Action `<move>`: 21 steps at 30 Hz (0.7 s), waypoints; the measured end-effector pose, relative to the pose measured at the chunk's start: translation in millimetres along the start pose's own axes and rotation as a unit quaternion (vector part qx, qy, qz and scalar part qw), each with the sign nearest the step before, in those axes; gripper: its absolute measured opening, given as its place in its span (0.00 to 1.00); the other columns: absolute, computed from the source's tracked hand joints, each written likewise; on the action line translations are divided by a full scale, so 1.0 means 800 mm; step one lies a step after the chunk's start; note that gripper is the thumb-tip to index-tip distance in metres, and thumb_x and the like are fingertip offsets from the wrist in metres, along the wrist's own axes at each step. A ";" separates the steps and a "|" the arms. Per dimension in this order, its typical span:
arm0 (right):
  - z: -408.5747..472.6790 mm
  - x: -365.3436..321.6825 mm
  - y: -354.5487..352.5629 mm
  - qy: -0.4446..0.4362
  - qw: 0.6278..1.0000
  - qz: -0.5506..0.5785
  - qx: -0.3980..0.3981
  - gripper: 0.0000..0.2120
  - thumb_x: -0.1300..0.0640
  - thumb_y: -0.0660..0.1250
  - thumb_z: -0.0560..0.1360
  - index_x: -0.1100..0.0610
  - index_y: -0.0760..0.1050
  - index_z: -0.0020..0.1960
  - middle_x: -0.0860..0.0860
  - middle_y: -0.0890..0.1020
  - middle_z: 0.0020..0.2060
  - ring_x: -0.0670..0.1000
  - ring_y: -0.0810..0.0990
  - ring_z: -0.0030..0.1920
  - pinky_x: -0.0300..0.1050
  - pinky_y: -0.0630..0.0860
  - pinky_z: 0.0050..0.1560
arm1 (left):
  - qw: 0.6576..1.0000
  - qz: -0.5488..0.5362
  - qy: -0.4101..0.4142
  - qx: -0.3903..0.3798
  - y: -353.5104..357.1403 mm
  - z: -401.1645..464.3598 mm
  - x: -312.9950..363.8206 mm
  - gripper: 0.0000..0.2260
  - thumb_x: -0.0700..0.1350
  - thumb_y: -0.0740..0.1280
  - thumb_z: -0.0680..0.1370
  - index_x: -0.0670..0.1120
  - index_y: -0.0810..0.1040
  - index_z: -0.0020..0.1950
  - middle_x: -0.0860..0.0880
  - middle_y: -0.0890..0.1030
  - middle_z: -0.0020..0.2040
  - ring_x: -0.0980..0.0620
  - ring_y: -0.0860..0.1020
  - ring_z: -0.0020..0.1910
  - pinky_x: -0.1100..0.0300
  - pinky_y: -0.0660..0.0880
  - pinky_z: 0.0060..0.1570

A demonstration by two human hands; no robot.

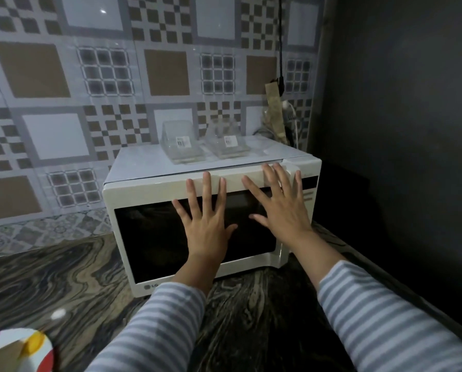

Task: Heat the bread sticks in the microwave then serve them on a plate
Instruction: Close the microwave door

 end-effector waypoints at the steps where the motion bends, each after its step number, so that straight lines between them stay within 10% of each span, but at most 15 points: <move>1: 0.002 0.001 0.003 -0.002 1.000 0.001 0.004 0.48 0.38 0.72 0.66 0.43 0.49 0.77 0.59 0.56 0.75 0.62 0.54 0.75 0.71 0.50 0.70 | 1.000 0.001 -0.001 0.005 0.003 0.002 -0.001 0.56 0.63 0.74 0.65 0.51 0.40 0.78 0.45 0.32 0.77 0.36 0.34 0.75 0.30 0.38 0.67; 21: 0.005 0.126 0.047 -0.114 0.983 0.140 0.026 0.36 0.35 0.49 0.77 0.44 0.36 0.77 0.58 0.45 0.77 0.61 0.41 0.77 0.69 0.44 0.71 | 0.988 -0.056 -0.142 -0.018 0.074 -0.021 0.146 0.43 0.70 0.57 0.70 0.49 0.52 0.78 0.37 0.46 0.77 0.29 0.44 0.73 0.24 0.56 0.61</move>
Point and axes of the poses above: each hand's wrist, its own z-axis towards the middle knuckle, its own y-axis out of the palm, x = y × z, the point moved 5 cm from there along z, towards the middle knuckle
